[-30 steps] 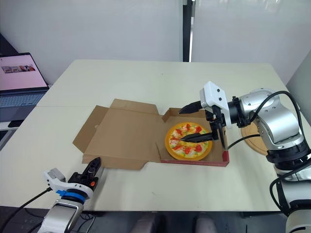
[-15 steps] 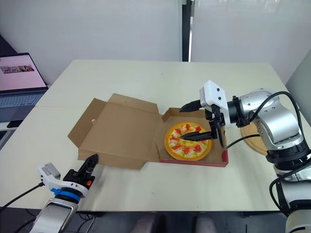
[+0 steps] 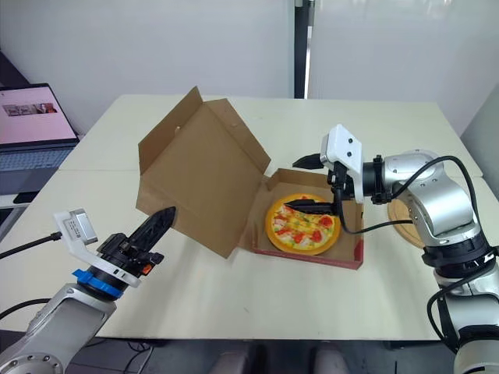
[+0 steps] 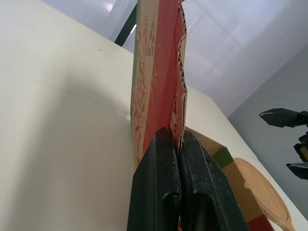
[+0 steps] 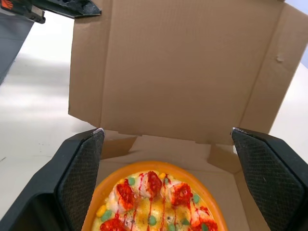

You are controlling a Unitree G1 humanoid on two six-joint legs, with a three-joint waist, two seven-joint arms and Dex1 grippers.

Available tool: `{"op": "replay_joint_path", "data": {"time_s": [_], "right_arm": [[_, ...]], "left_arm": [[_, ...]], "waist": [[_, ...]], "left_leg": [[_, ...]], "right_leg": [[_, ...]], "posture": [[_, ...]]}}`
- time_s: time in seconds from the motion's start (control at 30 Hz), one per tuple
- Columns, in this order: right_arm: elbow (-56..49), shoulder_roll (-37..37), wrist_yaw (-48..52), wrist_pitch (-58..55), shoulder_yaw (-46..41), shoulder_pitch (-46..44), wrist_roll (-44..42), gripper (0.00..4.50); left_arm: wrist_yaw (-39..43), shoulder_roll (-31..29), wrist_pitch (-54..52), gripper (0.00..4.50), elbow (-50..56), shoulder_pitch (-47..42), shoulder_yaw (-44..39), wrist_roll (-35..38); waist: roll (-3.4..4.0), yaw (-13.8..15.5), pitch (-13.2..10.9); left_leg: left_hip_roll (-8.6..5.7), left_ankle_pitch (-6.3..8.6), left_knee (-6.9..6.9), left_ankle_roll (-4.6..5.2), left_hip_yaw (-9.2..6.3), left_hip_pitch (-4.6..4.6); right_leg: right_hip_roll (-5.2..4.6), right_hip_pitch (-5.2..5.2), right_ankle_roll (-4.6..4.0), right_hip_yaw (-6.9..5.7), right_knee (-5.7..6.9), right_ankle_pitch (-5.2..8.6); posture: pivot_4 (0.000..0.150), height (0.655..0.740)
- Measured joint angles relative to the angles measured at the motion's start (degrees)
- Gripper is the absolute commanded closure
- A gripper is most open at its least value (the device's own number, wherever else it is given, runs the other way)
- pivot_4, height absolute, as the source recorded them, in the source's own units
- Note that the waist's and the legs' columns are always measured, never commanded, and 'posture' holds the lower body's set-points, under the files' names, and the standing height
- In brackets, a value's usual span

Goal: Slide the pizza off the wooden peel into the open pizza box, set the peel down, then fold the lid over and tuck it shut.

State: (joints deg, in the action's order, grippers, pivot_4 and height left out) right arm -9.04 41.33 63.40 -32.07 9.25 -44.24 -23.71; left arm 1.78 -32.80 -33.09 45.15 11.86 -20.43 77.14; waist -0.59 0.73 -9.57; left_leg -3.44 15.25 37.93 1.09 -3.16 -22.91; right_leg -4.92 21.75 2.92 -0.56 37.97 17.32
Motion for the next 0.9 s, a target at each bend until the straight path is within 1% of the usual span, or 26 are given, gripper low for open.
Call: {"op": "replay_joint_path", "data": {"time_s": [0.07, 0.17, 0.27, 0.37, 0.5, 0.6, 0.73, 0.77, 0.83, 0.9], "right_arm": [[0.00, -0.48, -0.84, -0.23, 0.01, 0.00, 0.27, 0.00], [0.21, -0.99, -1.72, -0.42, 0.06, 0.00, 1.08, 0.00], [0.90, -1.26, -3.12, -0.46, 0.50, -0.12, 2.99, 0.00], [4.38, -1.86, -5.19, -0.33, 1.79, -0.79, 6.61, 0.57], [12.68, -1.10, -6.92, 3.70, 4.41, -4.89, 13.78, 1.92], [20.46, -0.67, -7.76, 10.63, 6.70, -8.66, 20.37, 2.99], [33.13, -2.61, -8.30, 19.42, 10.95, -14.63, 27.98, 4.31], [37.23, -3.45, -8.67, 21.91, 12.16, -16.46, 30.05, 4.48], [47.66, -5.74, -10.30, 27.49, 15.08, -21.09, 34.93, 4.48], [55.80, -7.38, -11.98, 31.69, 16.77, -24.37, 38.49, 4.48]], "left_arm": [[2.50, -2.44, -0.33, 4.47, 2.30, -1.09, 0.57, 0.00], [5.46, -5.07, -0.33, 4.47, 2.96, -1.67, 1.23, -0.60], [7.18, -6.32, -0.29, 4.47, 3.23, -3.03, 2.47, -1.55], [8.16, -6.22, -0.14, 4.50, 3.36, -3.30, 3.69, -3.30], [9.12, -6.17, 0.03, 4.50, 3.32, -3.63, 3.97, -4.28], [9.85, -6.17, 0.03, 4.50, 3.22, -3.64, 4.07, -4.55], [10.24, -6.07, 0.03, 4.50, 2.76, -4.37, 4.81, -4.66], [10.29, -6.05, 0.04, 4.50, 2.56, -4.78, 4.98, -4.68], [10.50, -6.02, 0.02, 4.50, 2.28, -5.23, 5.30, -4.93], [10.81, -5.97, 0.01, 4.50, 2.19, -5.59, 5.47, -5.16]], "waist": [[0.00, -0.11, 0.00], [0.01, -0.32, 0.00], [0.01, -0.40, -0.01], [0.01, -0.58, -0.01], [0.02, -0.74, -0.02], [0.02, -0.82, -0.02], [0.02, -0.92, -0.02], [0.02, -0.95, -0.02], [0.02, -1.12, -0.03], [0.02, -1.20, -0.03]], "left_leg": [[0.00, 0.00, 0.00, 0.00, 0.02, 0.01], [0.00, 0.00, -0.01, 0.00, 0.01, 0.00], [0.00, 0.00, -0.02, 0.00, 0.02, 0.01], [-0.01, 0.00, -0.01, 0.00, 0.03, 0.01], [-0.01, 0.00, -0.02, -0.01, 0.03, 0.01], [-0.01, -0.01, -0.02, -0.01, 0.05, 0.01], [0.00, -0.03, -0.02, -0.05, 0.09, 0.03], [-0.01, -0.04, -0.02, -0.07, 0.09, 0.02], [-0.01, -0.06, -0.02, -0.08, 0.11, 0.03], [-0.01, -0.06, -0.02, -0.10, 0.11, 0.03]], "right_leg": [[0.00, 0.00, 0.00, 0.01, -0.01, 0.00], [0.00, 0.00, -0.01, 0.01, -0.01, 0.00], [0.00, 0.00, -0.01, 0.02, -0.01, 0.01], [0.00, 0.00, -0.01, 0.02, 0.00, 0.00], [0.00, 0.02, -0.01, 0.02, -0.01, 0.01], [0.01, 0.02, -0.01, 0.02, -0.01, 0.00], [0.03, 0.03, -0.01, 0.04, 0.01, 0.00], [0.03, 0.04, -0.01, 0.03, 0.02, 0.00], [0.04, 0.04, -0.01, 0.05, 0.02, 0.00], [0.05, 0.05, -0.01, 0.05, 0.02, 0.00]], "posture": [[0.150, 0.7281], [0.150, 0.7281], [0.150, 0.7281], [0.150, 0.7281], [0.150, 0.7281], [0.150, 0.7281], [0.150, 0.7281], [0.150, 0.7281], [0.150, 0.7281], [0.150, 0.7281]]}}
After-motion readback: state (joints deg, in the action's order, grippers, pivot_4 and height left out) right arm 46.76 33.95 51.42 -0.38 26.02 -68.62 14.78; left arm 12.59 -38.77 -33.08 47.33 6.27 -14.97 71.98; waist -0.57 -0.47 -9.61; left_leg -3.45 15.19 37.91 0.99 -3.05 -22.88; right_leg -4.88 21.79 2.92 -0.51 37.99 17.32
